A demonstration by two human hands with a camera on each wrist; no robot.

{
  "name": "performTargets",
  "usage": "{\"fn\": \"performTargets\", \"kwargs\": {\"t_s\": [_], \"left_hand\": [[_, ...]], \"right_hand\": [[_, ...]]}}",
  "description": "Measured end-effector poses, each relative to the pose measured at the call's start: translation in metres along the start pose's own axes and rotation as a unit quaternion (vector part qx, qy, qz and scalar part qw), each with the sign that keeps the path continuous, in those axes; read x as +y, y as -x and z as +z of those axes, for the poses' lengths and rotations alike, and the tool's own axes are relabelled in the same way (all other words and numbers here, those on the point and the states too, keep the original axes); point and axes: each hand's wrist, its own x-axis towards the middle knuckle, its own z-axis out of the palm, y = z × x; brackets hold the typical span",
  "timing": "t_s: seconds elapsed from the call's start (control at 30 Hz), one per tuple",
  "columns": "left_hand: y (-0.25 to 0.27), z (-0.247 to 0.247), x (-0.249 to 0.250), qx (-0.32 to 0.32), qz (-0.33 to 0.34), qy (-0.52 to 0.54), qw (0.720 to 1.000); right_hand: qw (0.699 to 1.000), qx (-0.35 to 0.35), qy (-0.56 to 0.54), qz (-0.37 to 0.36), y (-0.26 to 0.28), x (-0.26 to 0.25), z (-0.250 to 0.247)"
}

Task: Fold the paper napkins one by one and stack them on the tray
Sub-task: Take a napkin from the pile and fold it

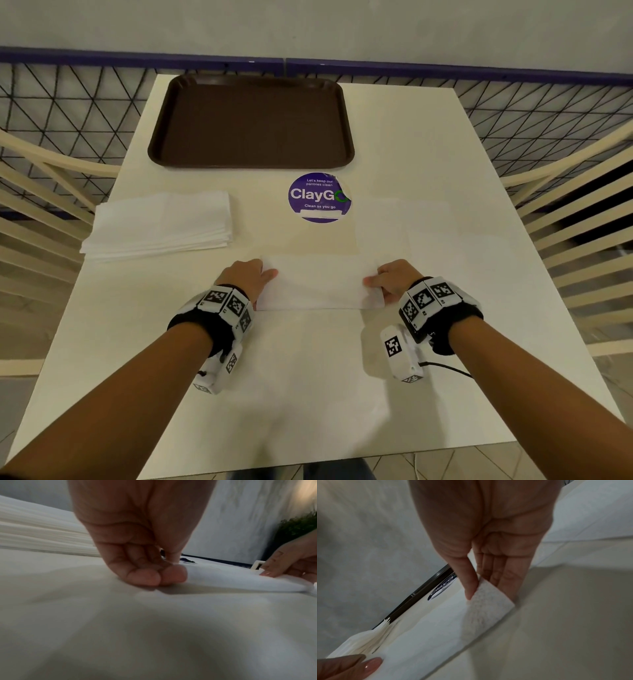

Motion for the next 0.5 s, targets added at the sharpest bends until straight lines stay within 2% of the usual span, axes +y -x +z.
{"fn": "performTargets", "kwargs": {"t_s": [0.13, 0.17, 0.2, 0.23, 0.3, 0.33, 0.43, 0.5], "left_hand": [[0.003, 0.001, 0.007, 0.063, -0.001, 0.01, 0.998], [0.007, 0.001, 0.012, 0.091, 0.021, 0.006, 0.996], [0.009, 0.004, 0.015, 0.14, 0.059, -0.036, 0.988], [0.012, 0.004, 0.02, 0.157, 0.11, -0.087, 0.978], [0.023, 0.002, 0.03, 0.184, 0.18, -0.21, 0.943], [0.027, 0.005, 0.035, 0.151, 0.187, -0.252, 0.937], [0.029, 0.021, 0.038, 0.088, 0.214, -0.264, 0.936], [0.031, 0.023, 0.039, 0.1, 0.208, -0.238, 0.943]], "right_hand": [[1.0, 0.013, 0.014, -0.005, -0.003, 0.001, 0.001], [1.0, 0.015, 0.016, -0.005, -0.003, 0.001, 0.002], [1.0, 0.017, 0.018, -0.005, -0.003, 0.001, 0.002], [1.0, 0.02, 0.02, -0.006, -0.003, 0.001, 0.003], [0.999, 0.024, 0.019, -0.008, -0.002, 0.001, 0.003], [0.999, 0.026, 0.023, -0.01, -0.002, 0.001, 0.003], [0.999, 0.022, 0.039, -0.01, 0.002, 0.0, 0.003], [0.998, 0.029, 0.055, -0.019, 0.008, -0.002, 0.003]]}}
